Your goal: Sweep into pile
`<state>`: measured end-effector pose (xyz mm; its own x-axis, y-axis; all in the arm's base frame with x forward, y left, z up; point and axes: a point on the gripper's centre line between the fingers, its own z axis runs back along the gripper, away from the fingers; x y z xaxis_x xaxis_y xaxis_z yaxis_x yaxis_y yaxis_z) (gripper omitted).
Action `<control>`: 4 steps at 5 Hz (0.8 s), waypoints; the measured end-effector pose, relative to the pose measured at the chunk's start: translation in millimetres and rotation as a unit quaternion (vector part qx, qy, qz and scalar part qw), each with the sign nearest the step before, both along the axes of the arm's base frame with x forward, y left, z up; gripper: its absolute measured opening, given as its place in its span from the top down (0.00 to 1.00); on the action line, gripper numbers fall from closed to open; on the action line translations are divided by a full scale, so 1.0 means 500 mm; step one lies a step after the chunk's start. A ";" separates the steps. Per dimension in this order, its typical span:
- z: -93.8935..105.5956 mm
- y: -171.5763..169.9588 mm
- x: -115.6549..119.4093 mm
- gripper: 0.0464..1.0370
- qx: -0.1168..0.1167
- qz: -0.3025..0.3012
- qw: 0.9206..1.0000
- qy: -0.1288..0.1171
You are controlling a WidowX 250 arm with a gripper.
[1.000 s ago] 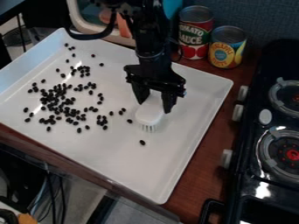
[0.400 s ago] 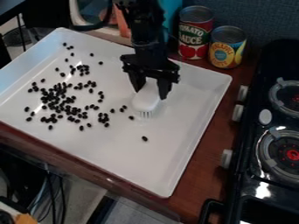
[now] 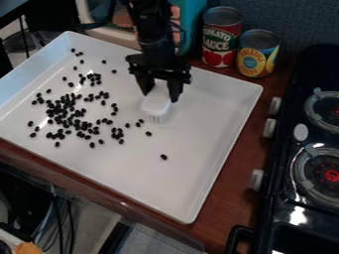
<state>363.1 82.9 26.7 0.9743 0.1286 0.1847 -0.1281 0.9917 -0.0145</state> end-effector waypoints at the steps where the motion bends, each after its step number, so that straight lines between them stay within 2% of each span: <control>1: 0.004 0.044 0.011 0.31 0.001 0.027 1.000 0.010; 3: 0.006 0.110 0.069 0.31 0.011 0.065 0.998 0.024; 4: 0.008 0.135 0.070 0.31 0.009 0.078 0.996 0.035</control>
